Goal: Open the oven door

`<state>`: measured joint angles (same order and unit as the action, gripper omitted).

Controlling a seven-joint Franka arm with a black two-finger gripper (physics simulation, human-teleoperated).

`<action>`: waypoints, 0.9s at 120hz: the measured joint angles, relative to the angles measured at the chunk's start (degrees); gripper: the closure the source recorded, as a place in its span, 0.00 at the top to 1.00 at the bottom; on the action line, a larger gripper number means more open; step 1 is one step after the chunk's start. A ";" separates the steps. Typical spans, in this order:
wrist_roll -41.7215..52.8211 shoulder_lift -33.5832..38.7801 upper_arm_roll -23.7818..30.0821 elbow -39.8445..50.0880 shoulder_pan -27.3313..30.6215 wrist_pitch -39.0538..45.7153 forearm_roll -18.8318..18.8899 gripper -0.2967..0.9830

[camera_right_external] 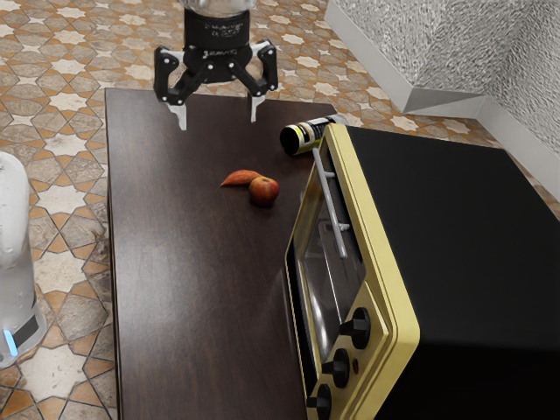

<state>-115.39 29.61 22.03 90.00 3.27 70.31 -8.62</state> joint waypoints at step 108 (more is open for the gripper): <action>11.08 -2.14 8.21 7.63 5.23 19.02 -2.37 0.77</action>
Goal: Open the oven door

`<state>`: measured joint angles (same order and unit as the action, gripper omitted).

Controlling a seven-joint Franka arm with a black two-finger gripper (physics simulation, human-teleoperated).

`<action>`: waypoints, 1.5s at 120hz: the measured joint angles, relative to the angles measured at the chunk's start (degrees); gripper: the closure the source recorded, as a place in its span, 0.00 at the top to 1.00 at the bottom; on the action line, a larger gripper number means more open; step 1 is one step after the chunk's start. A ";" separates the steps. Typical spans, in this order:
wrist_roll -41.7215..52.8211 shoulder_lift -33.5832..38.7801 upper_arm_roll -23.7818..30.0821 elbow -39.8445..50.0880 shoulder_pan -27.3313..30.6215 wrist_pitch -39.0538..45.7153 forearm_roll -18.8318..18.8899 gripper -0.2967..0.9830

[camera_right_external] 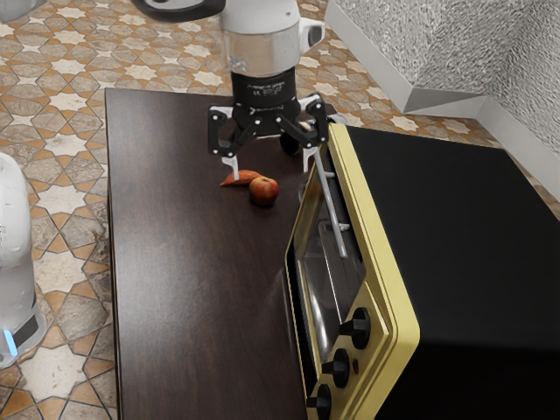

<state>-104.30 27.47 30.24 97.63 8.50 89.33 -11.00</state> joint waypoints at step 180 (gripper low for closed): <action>21.26 -3.89 2.26 8.47 9.05 8.27 -2.71 0.76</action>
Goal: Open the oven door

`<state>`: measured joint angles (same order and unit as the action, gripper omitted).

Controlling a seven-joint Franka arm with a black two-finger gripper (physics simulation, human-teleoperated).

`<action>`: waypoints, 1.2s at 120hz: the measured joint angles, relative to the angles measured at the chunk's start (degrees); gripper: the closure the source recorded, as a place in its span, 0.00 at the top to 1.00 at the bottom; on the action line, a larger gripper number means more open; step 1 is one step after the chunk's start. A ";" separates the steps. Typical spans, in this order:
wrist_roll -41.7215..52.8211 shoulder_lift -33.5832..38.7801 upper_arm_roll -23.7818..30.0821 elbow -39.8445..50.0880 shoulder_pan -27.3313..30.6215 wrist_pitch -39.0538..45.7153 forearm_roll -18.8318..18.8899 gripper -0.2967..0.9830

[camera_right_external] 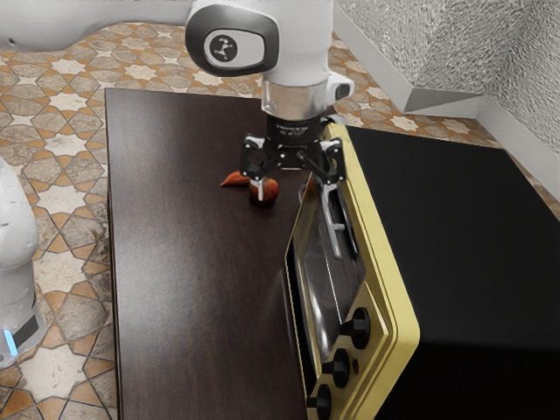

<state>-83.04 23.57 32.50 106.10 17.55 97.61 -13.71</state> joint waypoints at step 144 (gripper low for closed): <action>-1.78 45.78 -3.40 21.91 2.49 -4.97 -14.10 0.76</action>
<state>-84.83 69.35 29.10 128.01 20.04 92.64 -27.81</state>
